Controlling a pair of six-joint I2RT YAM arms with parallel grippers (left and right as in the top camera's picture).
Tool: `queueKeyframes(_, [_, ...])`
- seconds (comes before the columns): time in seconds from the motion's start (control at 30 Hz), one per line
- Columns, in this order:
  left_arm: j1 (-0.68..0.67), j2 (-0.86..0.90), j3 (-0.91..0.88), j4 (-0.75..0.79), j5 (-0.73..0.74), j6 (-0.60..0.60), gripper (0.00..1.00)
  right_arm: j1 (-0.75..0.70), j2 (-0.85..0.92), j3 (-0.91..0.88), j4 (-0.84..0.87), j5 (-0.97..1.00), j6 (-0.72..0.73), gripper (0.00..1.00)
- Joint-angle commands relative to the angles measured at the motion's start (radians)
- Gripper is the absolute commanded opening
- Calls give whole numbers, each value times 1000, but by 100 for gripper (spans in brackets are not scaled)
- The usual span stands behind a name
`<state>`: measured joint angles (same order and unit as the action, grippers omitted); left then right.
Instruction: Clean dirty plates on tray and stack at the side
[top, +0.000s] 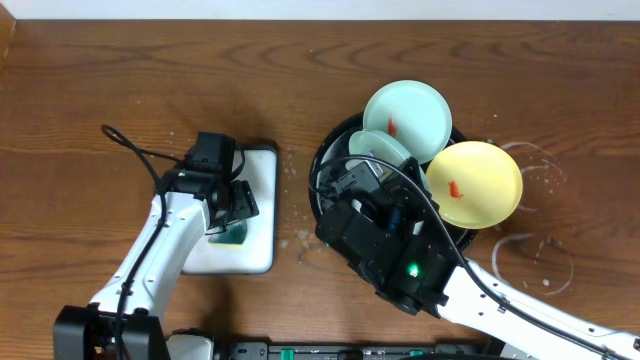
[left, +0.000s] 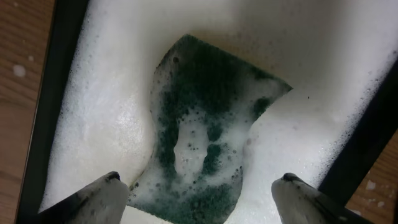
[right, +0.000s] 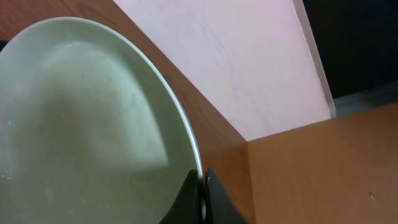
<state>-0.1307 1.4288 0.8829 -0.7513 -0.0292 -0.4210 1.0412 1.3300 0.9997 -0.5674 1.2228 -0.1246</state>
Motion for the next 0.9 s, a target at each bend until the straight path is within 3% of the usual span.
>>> queueKeyframes(0.0, [4,-3,-3,-2,-2,2,82,8,-16,22,3,18,-13,1])
queueKeyframes(0.87, [4,-3,-3,-2,-2,2,82,6,-16,22,9,37,-30,1])
